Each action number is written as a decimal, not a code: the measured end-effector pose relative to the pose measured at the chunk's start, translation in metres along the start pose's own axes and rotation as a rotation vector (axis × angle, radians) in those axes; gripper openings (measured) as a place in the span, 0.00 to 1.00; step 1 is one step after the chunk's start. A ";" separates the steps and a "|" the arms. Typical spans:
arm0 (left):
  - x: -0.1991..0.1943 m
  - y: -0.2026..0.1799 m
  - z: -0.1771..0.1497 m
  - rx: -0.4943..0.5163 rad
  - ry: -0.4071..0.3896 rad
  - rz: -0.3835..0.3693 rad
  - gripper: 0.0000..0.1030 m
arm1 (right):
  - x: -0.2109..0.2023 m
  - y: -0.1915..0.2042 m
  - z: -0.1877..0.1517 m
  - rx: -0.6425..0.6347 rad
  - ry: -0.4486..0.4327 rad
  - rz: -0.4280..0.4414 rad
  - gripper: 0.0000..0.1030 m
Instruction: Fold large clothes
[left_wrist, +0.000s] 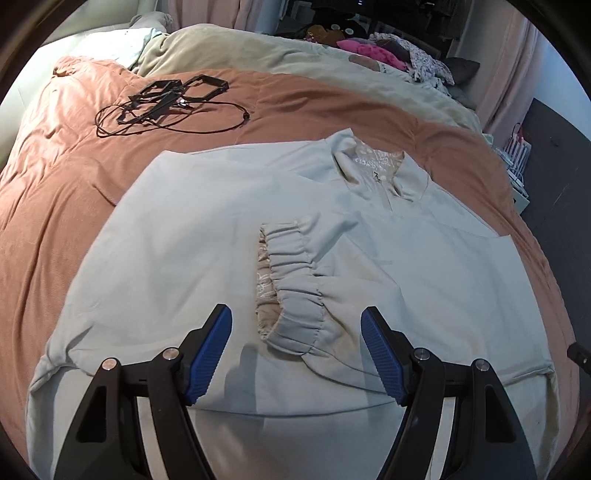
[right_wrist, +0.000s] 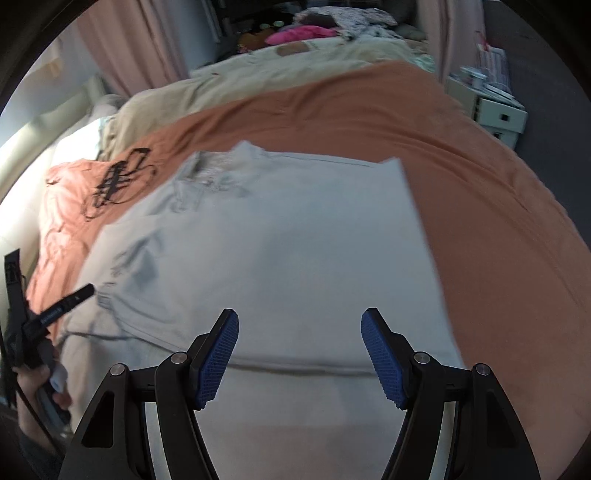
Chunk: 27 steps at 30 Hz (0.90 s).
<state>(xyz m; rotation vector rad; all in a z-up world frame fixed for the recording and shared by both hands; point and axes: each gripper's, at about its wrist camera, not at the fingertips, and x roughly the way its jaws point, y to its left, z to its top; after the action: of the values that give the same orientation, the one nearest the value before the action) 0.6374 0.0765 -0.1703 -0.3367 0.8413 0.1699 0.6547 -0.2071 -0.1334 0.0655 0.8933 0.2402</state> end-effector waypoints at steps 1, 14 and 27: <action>0.002 -0.001 0.000 0.003 0.006 -0.004 0.56 | -0.002 -0.012 -0.004 0.005 0.008 -0.024 0.67; 0.012 0.005 -0.014 0.008 0.097 0.007 0.13 | 0.033 -0.086 -0.048 -0.002 0.154 -0.265 0.56; -0.038 0.008 -0.017 0.026 0.095 -0.029 0.13 | 0.015 -0.121 -0.059 0.196 0.136 -0.091 0.63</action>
<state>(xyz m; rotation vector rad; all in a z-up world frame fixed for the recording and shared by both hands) 0.5984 0.0777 -0.1544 -0.3348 0.9309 0.1168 0.6393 -0.3234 -0.2010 0.1917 1.0510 0.0717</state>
